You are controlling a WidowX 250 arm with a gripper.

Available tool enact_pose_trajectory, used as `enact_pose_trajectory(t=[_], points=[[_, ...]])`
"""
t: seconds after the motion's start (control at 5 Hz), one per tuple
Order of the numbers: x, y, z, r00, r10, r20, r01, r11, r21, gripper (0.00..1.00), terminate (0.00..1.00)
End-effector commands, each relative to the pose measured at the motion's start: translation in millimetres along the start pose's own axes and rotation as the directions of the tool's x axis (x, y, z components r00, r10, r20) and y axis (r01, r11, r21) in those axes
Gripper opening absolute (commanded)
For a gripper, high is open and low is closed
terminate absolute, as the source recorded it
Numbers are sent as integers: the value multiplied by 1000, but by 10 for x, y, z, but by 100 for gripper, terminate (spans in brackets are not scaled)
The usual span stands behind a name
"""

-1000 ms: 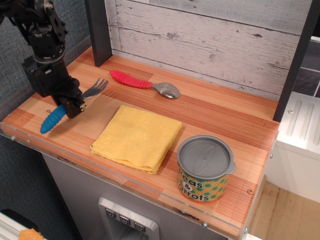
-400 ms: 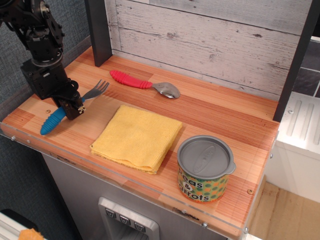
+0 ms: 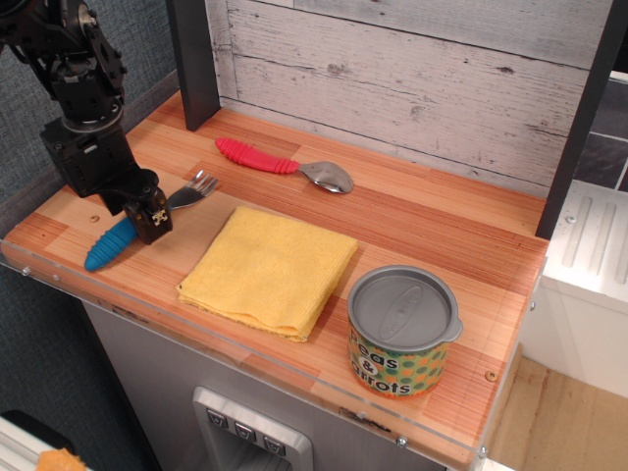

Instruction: Place the fork to the left of the napkin.

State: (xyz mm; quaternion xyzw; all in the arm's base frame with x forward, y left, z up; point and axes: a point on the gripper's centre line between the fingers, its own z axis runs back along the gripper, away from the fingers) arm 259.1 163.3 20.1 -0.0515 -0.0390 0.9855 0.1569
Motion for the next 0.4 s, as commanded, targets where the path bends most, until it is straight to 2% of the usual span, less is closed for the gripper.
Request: enact_pose_trajectory(t=[0.0,0.2], points=[[-101,150,371,997,-66,-46,64,997,-44,100,0],[-128,191,513,982,-190,1,190,981,-45,100,100]])
